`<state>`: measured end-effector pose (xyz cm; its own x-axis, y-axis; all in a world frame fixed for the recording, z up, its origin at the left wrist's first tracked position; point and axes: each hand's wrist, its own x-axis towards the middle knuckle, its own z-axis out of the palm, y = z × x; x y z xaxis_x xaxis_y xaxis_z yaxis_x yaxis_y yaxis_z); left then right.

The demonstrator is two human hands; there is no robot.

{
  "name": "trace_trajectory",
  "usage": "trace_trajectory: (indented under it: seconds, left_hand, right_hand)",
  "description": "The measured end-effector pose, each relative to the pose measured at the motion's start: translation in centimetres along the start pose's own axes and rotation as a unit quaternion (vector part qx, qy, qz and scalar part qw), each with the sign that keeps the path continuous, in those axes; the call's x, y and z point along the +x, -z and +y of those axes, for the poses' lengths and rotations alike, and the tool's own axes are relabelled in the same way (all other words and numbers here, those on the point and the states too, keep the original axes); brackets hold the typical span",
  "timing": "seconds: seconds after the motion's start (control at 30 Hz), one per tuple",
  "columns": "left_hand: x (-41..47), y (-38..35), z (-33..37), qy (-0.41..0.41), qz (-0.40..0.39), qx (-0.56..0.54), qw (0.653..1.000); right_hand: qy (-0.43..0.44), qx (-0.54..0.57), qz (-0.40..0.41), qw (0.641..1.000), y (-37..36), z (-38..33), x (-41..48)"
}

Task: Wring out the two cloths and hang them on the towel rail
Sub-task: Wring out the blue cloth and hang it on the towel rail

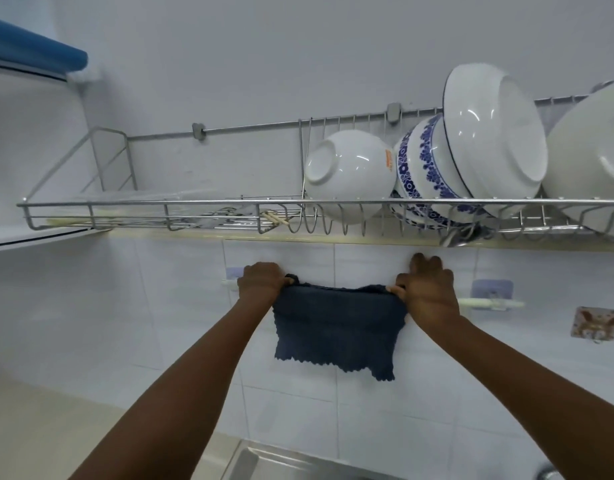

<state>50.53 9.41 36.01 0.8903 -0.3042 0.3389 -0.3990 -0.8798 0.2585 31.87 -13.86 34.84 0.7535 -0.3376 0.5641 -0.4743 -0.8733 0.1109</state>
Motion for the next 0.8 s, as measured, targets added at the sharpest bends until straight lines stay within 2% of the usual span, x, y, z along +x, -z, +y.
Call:
trace_trajectory:
  seconds: [0.13, 0.2, 0.27, 0.33, 0.4, 0.5, 0.63, 0.7, 0.8]
  left_hand:
    - [-1.0, -0.5, 0.7, -0.091, 0.023, 0.14, 0.986]
    - [-1.7, -0.8, 0.5, -0.124, -0.001, 0.185, 0.975]
    - [-2.3, -0.9, -0.5, -0.134, -0.014, 0.164, 0.977]
    - [-2.3, -0.8, -2.1, -0.131, 0.009, 0.132, 0.983]
    - [-2.1, -0.8, -3.8, -0.143, 0.042, 0.176, 0.973]
    - [-2.4, -0.8, -5.3, -0.123, 0.045, 0.207, 0.969]
    - [-4.2, -0.9, -5.4, -0.151, 0.078, 0.196, 0.966]
    - [-4.8, -0.9, -5.8, -0.16, 0.093, 0.176, 0.967]
    - [-5.3, -0.4, -6.4, -0.118, 0.084, 0.169, 0.975]
  right_hand:
    - [0.066, 0.116, 0.017, 0.991, -0.2, 0.0, -0.2]
    - [0.111, 0.107, 0.005, 0.988, -0.3, -0.5, -0.9]
    - [0.124, 0.071, -0.013, 0.99, 0.0, -1.1, -1.4]
    - [0.114, 0.042, -0.035, 0.992, 0.8, -1.9, -1.5]
    - [0.11, 0.046, -0.075, 0.99, 1.4, -2.7, -1.3]
    - [0.107, 0.069, -0.125, 0.984, 1.6, -3.8, -1.4]
    - [0.131, 0.115, -0.046, 0.984, 1.2, -4.9, -1.9]
    - [0.142, 0.114, -0.048, 0.982, 0.8, -5.1, -2.2]
    - [0.131, 0.07, -0.074, 0.986, 0.6, -5.5, -2.4]
